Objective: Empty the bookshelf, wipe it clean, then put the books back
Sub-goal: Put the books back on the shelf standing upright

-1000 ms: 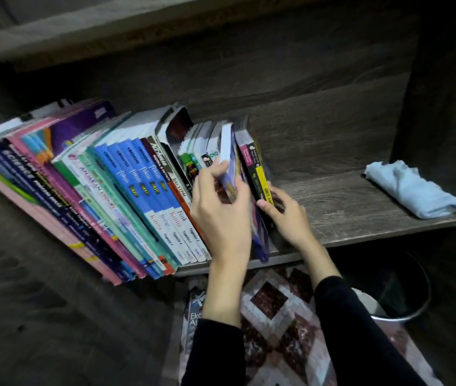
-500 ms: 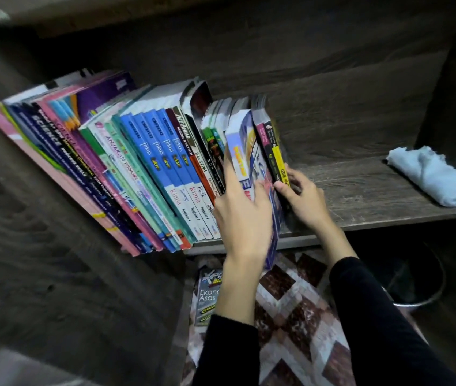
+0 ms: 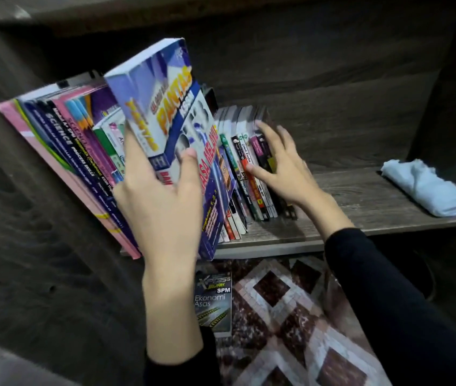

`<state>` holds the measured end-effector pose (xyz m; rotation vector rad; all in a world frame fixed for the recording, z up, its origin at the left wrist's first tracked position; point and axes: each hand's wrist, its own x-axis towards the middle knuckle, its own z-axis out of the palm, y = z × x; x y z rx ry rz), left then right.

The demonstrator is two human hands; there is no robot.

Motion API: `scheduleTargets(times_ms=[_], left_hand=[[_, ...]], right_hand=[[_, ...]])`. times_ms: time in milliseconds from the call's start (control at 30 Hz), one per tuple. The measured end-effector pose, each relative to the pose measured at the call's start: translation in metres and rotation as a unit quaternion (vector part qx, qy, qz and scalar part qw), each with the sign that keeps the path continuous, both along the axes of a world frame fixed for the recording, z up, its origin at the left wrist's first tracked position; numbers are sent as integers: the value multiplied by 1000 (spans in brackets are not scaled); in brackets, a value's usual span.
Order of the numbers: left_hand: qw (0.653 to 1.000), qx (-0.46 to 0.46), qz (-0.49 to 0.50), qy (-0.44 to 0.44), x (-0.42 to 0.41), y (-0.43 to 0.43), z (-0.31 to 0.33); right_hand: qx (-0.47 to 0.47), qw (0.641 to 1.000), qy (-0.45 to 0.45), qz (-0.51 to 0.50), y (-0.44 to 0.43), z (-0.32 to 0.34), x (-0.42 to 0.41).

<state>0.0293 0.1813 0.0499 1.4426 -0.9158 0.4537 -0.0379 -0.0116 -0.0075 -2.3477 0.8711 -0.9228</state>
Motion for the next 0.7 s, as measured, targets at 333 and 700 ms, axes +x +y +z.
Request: scheduleTargets(times_ms=[333, 700], left_hand=[[1000, 23, 0, -12, -2, -5, -6], [999, 37, 6, 10, -29, -31, -10]], right_hand=[[-141, 984, 94, -49, -1, 32, 23], [-101, 992, -40, -66, -15, 27, -12]])
